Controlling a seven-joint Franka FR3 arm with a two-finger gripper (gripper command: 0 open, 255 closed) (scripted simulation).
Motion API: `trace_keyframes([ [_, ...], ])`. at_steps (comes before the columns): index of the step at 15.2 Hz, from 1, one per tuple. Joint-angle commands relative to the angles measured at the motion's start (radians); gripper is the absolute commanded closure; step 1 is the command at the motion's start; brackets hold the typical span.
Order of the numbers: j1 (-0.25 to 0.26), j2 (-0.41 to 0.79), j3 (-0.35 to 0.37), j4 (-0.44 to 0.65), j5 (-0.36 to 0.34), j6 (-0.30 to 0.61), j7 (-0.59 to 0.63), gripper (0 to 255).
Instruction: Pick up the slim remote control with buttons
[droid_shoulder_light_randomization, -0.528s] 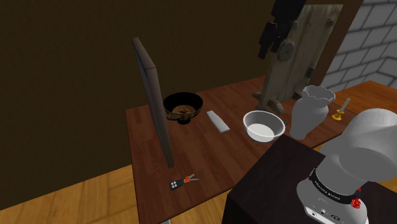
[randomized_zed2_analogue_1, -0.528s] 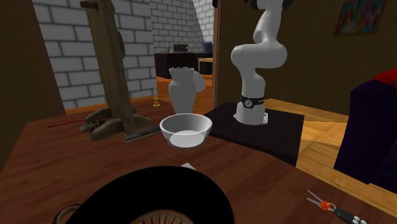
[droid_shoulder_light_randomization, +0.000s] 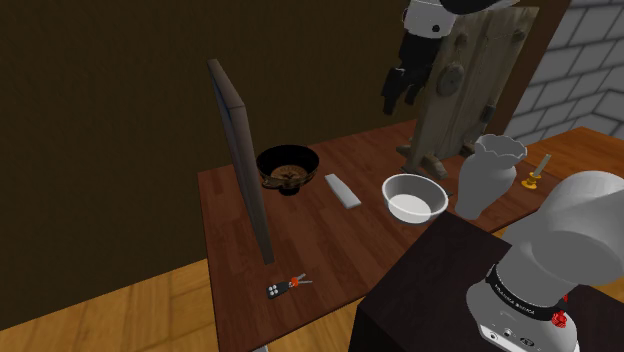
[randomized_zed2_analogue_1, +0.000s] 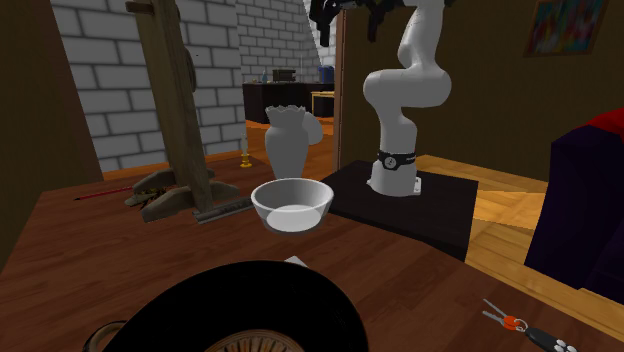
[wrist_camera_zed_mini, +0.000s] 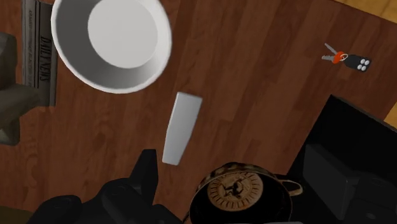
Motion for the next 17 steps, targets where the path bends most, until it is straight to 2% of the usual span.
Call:
trace_keyframes([
  [1, -0.004, 0.054, 0.006, -0.019, 0.001, 0.066, 0.018, 0],
  [9, -0.024, 0.294, 0.014, -0.044, -0.003, 0.297, 0.076, 0],
  [17, -0.041, 0.579, 0.014, 0.011, -0.011, 0.493, 0.135, 0],
])
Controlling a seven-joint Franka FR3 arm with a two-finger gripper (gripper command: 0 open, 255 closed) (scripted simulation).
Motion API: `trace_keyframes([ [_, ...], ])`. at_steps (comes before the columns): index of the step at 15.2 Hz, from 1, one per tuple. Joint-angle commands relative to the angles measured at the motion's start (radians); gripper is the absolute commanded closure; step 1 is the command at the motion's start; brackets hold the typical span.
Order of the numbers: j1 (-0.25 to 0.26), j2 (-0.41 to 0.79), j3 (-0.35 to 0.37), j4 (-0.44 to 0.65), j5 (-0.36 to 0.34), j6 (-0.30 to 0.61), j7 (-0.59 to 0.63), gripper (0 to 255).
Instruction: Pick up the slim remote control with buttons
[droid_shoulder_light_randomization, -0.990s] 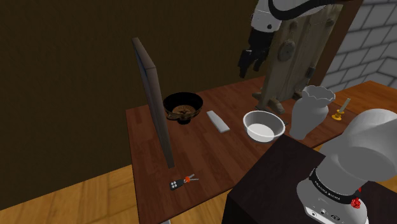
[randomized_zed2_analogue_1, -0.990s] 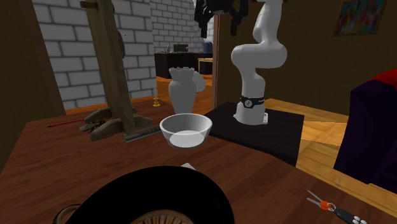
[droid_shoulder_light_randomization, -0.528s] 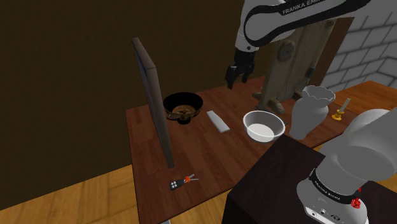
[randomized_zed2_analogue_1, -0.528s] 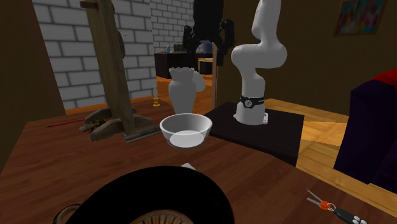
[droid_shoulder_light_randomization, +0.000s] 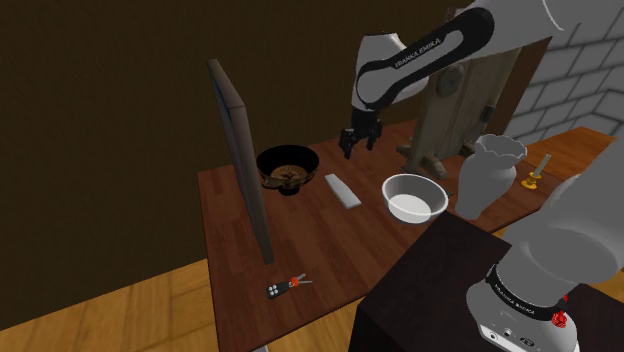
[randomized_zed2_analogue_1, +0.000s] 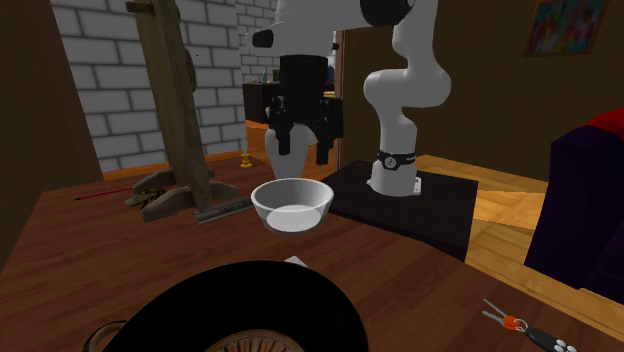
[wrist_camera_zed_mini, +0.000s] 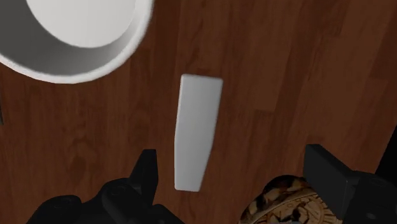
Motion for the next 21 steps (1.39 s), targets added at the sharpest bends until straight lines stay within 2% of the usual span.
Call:
trace_keyframes([
  [1, -0.004, 0.082, -0.002, 0.030, -0.002, 0.044, 0.014, 0],
  [8, -0.013, 0.349, -0.013, 0.148, -0.005, 0.162, 0.060, 0],
  [15, -0.022, 0.618, -0.028, 0.320, 0.005, 0.229, 0.097, 0],
  [21, -0.024, 0.696, -0.027, 0.345, 0.008, 0.279, 0.098, 0],
])
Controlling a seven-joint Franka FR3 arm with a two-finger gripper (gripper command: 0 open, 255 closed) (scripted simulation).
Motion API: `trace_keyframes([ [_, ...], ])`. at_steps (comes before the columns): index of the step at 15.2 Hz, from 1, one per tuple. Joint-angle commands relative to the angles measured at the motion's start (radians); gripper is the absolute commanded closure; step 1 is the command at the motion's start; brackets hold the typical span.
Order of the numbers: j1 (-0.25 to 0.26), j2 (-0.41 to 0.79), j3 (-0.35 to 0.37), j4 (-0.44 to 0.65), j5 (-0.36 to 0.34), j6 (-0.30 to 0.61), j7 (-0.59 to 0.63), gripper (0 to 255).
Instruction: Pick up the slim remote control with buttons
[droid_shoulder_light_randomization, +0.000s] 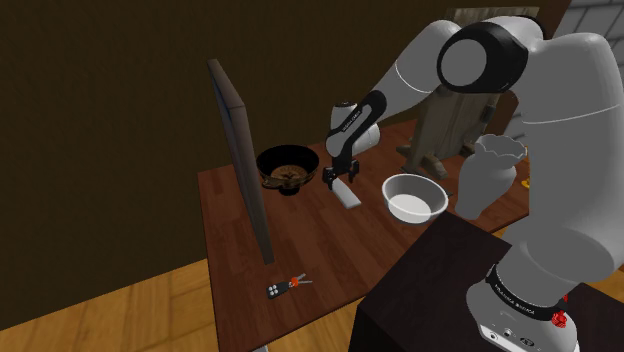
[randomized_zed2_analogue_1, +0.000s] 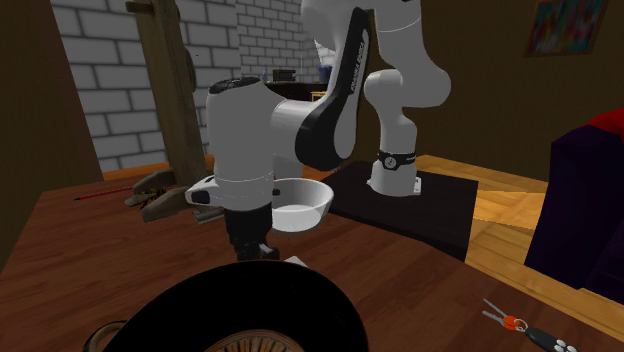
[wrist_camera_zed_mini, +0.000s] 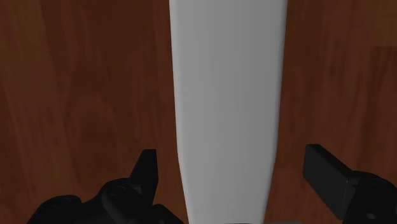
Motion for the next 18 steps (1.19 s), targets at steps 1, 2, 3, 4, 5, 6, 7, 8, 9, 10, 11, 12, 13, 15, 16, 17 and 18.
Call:
trace_keyframes([
  [1, -0.001, 0.025, 0.001, 0.006, 0.001, 0.020, -0.001, 0],
  [2, -0.001, 0.037, 0.001, 0.008, 0.001, 0.029, -0.001, 0],
  [3, -0.001, 0.043, 0.001, 0.010, 0.001, 0.034, -0.001, 0],
  [4, -0.001, 0.044, 0.001, 0.010, 0.001, 0.034, -0.001, 0],
  [5, -0.001, 0.042, 0.001, 0.009, 0.001, 0.033, -0.001, 255],
  [6, -0.001, 0.043, 0.001, 0.010, 0.001, 0.033, -0.001, 255],
  [7, -0.001, 0.043, 0.001, 0.010, 0.001, 0.033, -0.001, 255],
  [8, -0.001, 0.043, 0.001, 0.010, 0.001, 0.033, -0.001, 255],
  [9, -0.001, 0.043, 0.001, 0.010, 0.001, 0.034, -0.001, 255],
  [10, -0.001, 0.043, 0.001, 0.010, 0.001, 0.033, -0.001, 255],
  [11, -0.002, 0.043, 0.001, 0.011, 0.001, 0.033, -0.001, 255],
  [12, -0.002, 0.042, 0.001, 0.010, 0.001, 0.033, -0.002, 255],
  [13, -0.002, 0.042, 0.001, 0.010, 0.001, 0.033, -0.002, 255],
  [15, -0.001, 0.032, 0.001, 0.007, 0.001, 0.025, -0.001, 255],
  [16, -0.001, 0.020, 0.001, 0.004, 0.001, 0.016, 0.000, 255],
  [17, 0.000, 0.008, 0.000, 0.002, 0.000, 0.007, 0.000, 255],
  [18, 0.000, -0.003, 0.000, 0.000, 0.000, -0.002, 0.000, 255],
])
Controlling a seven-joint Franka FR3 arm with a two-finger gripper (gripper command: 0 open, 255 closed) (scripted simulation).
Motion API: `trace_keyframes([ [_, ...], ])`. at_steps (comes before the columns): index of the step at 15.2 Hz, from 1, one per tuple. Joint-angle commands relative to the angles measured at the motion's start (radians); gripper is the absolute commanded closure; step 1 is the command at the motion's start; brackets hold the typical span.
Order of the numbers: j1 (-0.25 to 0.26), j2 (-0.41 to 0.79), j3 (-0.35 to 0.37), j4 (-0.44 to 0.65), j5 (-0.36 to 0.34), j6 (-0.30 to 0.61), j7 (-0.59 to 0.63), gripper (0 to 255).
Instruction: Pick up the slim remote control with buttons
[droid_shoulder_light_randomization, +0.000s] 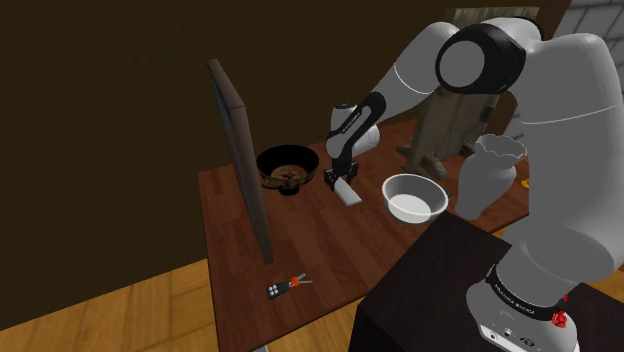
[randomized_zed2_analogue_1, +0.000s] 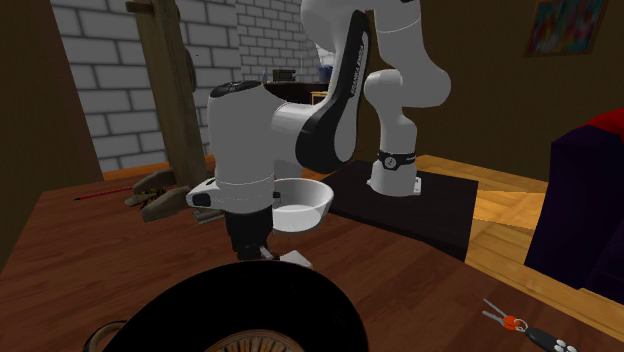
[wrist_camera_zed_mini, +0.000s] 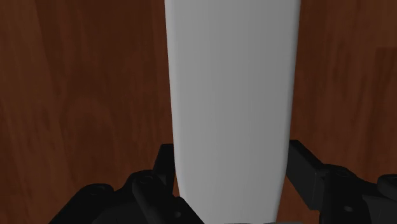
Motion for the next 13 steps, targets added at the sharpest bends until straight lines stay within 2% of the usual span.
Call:
trace_keyframes([
  [1, 0.000, -0.022, -0.001, -0.002, -0.001, -0.021, 0.000, 255],
  [13, 0.003, -0.131, -0.004, -0.010, -0.005, -0.121, 0.002, 255],
])
